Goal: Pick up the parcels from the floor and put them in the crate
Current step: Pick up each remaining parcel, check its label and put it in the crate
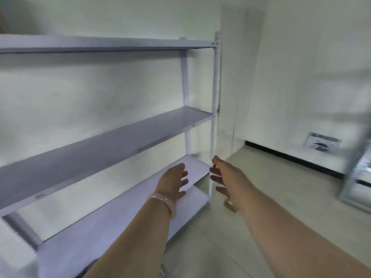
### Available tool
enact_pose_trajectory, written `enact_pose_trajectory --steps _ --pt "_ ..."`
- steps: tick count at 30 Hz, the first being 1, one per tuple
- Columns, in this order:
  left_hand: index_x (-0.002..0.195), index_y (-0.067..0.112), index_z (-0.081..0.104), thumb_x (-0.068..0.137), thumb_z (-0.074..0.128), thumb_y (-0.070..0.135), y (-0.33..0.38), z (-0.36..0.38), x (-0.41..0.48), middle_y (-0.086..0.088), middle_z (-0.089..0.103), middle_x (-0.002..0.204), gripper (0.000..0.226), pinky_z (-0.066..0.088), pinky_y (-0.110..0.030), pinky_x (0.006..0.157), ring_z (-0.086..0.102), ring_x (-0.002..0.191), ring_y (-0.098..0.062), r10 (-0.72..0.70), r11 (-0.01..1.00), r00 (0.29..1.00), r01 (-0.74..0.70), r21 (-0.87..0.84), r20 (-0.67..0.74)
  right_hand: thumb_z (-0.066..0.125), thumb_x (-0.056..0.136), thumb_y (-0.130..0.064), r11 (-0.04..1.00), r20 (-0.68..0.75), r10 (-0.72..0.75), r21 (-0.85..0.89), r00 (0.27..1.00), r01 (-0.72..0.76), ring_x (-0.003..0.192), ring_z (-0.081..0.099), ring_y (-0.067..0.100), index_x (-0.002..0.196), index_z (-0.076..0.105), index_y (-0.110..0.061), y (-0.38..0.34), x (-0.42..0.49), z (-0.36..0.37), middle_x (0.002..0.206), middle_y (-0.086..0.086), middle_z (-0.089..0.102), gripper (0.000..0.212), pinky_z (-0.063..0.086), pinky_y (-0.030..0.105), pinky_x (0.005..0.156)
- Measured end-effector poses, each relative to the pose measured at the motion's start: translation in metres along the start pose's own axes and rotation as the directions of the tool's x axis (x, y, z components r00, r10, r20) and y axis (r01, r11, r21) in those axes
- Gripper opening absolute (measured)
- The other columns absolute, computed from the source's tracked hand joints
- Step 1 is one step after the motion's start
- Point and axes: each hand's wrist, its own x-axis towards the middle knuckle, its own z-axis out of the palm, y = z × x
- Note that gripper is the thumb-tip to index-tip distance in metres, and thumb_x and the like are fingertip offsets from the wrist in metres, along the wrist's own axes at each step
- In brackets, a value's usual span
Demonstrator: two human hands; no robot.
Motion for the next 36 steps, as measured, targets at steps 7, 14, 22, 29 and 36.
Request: enact_pose_trajectory --steps 7,14,22,29,36 --pt "0.087 0.022 0.059 0.094 0.053 0.031 -0.023 0.113 0.043 -0.001 0.060 0.101 0.013 0.047 -0.040 0.095 0.058 0.099 -0.021 -0.127 0.991 0.990 0.124 0.048 0.060 0.053 0.093 -0.045 0.992 -0.244 0.079 0.112 0.967 -0.053 0.109 0.059 0.021 0.110 0.055 -0.022 0.011 0.040 -0.138 0.120 0.001 0.061 0.029 0.045 0.039 0.099" --pt "0.086 0.023 0.057 0.094 0.052 0.032 -0.051 0.168 0.146 0.002 0.059 0.098 0.013 0.041 -0.037 0.090 0.057 0.087 -0.016 -0.197 0.976 0.979 0.191 0.106 0.045 0.054 0.090 -0.050 0.971 -0.360 0.216 0.180 0.907 -0.160 0.106 0.059 0.021 0.121 0.056 -0.022 0.048 0.116 -0.200 0.117 0.001 0.062 0.042 0.043 0.045 0.101" --pt "0.107 0.023 0.053 0.096 0.048 0.035 -0.039 0.210 0.304 -0.001 0.059 0.119 0.017 0.041 -0.042 0.104 0.055 0.100 -0.018 -0.328 0.938 0.939 0.309 0.158 0.108 0.054 0.092 -0.049 0.968 -0.376 0.243 0.160 0.894 -0.196 0.113 0.056 0.022 0.132 0.053 -0.020 0.010 0.270 -0.207 0.123 0.000 0.059 0.050 0.039 0.047 0.107" --pt "0.119 0.026 0.050 0.095 0.048 0.038 -0.005 0.258 0.428 0.002 0.058 0.118 0.028 0.040 -0.044 0.106 0.057 0.107 -0.018 -0.279 0.948 0.941 0.237 0.215 0.194 0.054 0.092 -0.048 0.975 -0.327 0.204 0.156 0.923 -0.160 0.114 0.058 0.021 0.134 0.052 -0.019 -0.042 0.390 -0.201 0.126 0.002 0.061 0.052 0.044 0.040 0.097" --pt "0.128 0.025 0.051 0.095 0.048 0.038 -0.008 0.321 0.514 0.001 0.058 0.125 0.035 0.041 -0.043 0.104 0.057 0.112 -0.019 -0.323 0.933 0.918 0.268 0.241 0.228 0.053 0.093 -0.048 0.978 -0.301 0.196 0.128 0.933 -0.165 0.117 0.057 0.021 0.135 0.051 -0.019 -0.061 0.498 -0.244 0.129 0.002 0.060 0.051 0.043 0.040 0.101"
